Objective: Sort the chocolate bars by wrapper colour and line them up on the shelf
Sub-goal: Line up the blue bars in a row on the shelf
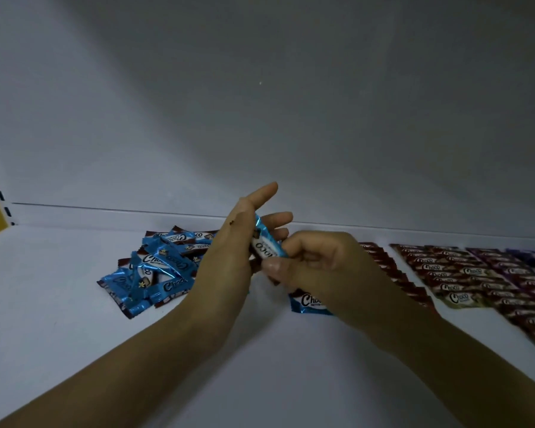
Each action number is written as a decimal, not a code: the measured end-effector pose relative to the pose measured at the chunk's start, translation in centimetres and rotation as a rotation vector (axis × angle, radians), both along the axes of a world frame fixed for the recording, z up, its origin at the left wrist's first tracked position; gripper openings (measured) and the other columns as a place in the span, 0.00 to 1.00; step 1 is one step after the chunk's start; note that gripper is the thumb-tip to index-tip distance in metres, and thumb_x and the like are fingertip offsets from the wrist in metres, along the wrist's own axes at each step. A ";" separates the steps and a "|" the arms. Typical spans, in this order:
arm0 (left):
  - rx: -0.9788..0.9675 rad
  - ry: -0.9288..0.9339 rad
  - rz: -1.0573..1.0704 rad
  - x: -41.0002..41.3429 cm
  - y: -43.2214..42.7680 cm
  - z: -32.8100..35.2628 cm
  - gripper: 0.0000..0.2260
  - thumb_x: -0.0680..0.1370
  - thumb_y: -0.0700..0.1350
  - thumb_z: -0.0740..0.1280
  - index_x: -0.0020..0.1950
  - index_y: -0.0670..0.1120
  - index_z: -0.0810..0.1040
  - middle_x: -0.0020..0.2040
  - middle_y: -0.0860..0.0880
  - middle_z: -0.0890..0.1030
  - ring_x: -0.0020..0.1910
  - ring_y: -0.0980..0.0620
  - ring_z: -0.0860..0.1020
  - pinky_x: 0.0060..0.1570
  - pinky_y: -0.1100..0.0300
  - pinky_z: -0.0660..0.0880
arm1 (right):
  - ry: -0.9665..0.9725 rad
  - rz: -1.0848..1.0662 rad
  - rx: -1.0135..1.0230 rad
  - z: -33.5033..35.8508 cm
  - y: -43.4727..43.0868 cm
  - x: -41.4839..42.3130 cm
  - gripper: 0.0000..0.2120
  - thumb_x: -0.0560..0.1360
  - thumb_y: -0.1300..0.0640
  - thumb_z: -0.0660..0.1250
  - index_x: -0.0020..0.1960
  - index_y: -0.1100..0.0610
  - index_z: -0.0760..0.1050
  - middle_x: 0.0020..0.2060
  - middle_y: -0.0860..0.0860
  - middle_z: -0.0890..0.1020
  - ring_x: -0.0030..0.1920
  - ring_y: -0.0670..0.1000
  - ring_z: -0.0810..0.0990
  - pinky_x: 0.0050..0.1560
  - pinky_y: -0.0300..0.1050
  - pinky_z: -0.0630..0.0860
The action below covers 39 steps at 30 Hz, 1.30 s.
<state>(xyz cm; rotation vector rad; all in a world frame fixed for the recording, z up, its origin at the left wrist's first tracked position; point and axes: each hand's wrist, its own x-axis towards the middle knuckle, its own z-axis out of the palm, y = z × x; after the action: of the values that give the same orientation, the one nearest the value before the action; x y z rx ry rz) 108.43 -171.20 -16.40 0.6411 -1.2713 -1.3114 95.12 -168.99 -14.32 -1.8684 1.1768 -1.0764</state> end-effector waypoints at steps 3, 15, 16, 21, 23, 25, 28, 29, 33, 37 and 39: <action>-0.138 -0.164 0.159 0.5 -0.2 -0.2 0.12 0.79 0.51 0.57 0.51 0.54 0.80 0.44 0.55 0.84 0.43 0.60 0.81 0.40 0.67 0.78 | -0.070 -0.135 0.028 0.5 -0.2 -0.9 0.06 0.74 0.57 0.68 0.39 0.55 0.79 0.30 0.48 0.83 0.27 0.42 0.77 0.31 0.32 0.75; -0.222 -0.261 0.177 0.9 -0.5 -0.5 0.05 0.77 0.39 0.66 0.45 0.49 0.80 0.39 0.50 0.84 0.32 0.59 0.80 0.32 0.68 0.76 | -0.366 -0.167 0.137 -0.1 -1.1 -1.6 0.14 0.65 0.46 0.70 0.46 0.54 0.81 0.39 0.51 0.84 0.39 0.49 0.83 0.40 0.40 0.77; -0.264 -0.323 0.202 0.9 -0.5 -0.6 0.06 0.77 0.40 0.67 0.46 0.51 0.79 0.40 0.51 0.84 0.35 0.59 0.80 0.34 0.69 0.76 | -0.368 -0.188 0.145 0.2 -1.2 -1.8 0.11 0.68 0.48 0.69 0.46 0.54 0.80 0.40 0.52 0.84 0.40 0.49 0.83 0.40 0.40 0.77; -0.367 -0.622 0.349 1.8 -0.8 -1.7 0.10 0.79 0.46 0.64 0.55 0.60 0.73 0.45 0.62 0.79 0.47 0.64 0.76 0.43 0.72 0.73 | 0.287 -0.076 0.019 2.1 -1.3 -4.0 0.04 0.71 0.57 0.71 0.39 0.49 0.80 0.31 0.48 0.83 0.34 0.42 0.81 0.37 0.32 0.76; -0.341 -0.623 0.368 2.1 -1.0 -1.7 0.12 0.79 0.46 0.63 0.61 0.57 0.71 0.47 0.61 0.78 0.48 0.64 0.76 0.42 0.69 0.77 | 0.472 0.022 0.091 2.5 -1.0 -4.4 0.03 0.68 0.54 0.74 0.38 0.47 0.82 0.32 0.44 0.84 0.35 0.39 0.82 0.36 0.30 0.75; -0.335 -0.617 0.372 2.1 -1.2 -1.5 0.15 0.78 0.46 0.63 0.65 0.56 0.69 0.48 0.60 0.78 0.47 0.64 0.76 0.41 0.68 0.78 | 0.551 0.071 0.133 2.7 -0.9 -4.7 0.02 0.67 0.53 0.75 0.38 0.47 0.83 0.33 0.41 0.84 0.35 0.38 0.81 0.34 0.27 0.73; -0.349 -0.658 0.379 1.9 -1.2 -1.6 0.15 0.78 0.47 0.63 0.64 0.56 0.70 0.48 0.61 0.78 0.46 0.62 0.77 0.43 0.67 0.78 | 0.710 0.062 0.119 2.2 -0.9 -5.0 0.05 0.67 0.51 0.75 0.34 0.43 0.82 0.32 0.37 0.82 0.35 0.35 0.79 0.32 0.25 0.69; -0.355 -0.681 0.380 1.9 -1.2 -1.7 0.13 0.78 0.47 0.63 0.61 0.56 0.71 0.47 0.61 0.78 0.46 0.61 0.78 0.45 0.65 0.78 | 0.786 0.039 0.091 1.8 -0.9 -5.0 0.05 0.67 0.49 0.75 0.34 0.42 0.81 0.32 0.36 0.82 0.37 0.34 0.79 0.34 0.26 0.68; -0.401 -0.743 0.360 2.0 -1.1 -2.0 0.07 0.78 0.47 0.63 0.53 0.58 0.74 0.44 0.58 0.79 0.44 0.57 0.79 0.49 0.55 0.78 | 0.947 -0.055 -0.047 0.9 -1.0 -4.6 0.04 0.68 0.47 0.74 0.36 0.45 0.82 0.29 0.35 0.79 0.41 0.36 0.77 0.52 0.37 0.62; -0.424 -0.735 0.363 1.8 -1.0 -1.9 0.06 0.77 0.48 0.63 0.51 0.58 0.75 0.42 0.58 0.80 0.44 0.57 0.79 0.47 0.53 0.79 | 0.988 -0.063 -0.179 0.8 -0.8 -4.2 0.05 0.71 0.47 0.72 0.38 0.47 0.80 0.33 0.39 0.80 0.37 0.39 0.75 0.52 0.37 0.54; -0.434 -0.742 0.358 1.7 -0.9 -1.9 0.06 0.77 0.47 0.64 0.51 0.58 0.74 0.42 0.59 0.80 0.43 0.57 0.79 0.45 0.53 0.79 | 1.002 -0.076 -0.229 0.7 -0.8 -4.1 0.06 0.71 0.46 0.72 0.38 0.47 0.79 0.34 0.40 0.80 0.37 0.39 0.75 0.51 0.38 0.53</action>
<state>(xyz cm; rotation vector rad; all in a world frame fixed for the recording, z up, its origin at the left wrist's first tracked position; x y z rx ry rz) 110.16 -172.11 -18.30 1.0260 -1.8551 -0.4670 90.98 -169.78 -13.61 -2.6734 1.6969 -0.2467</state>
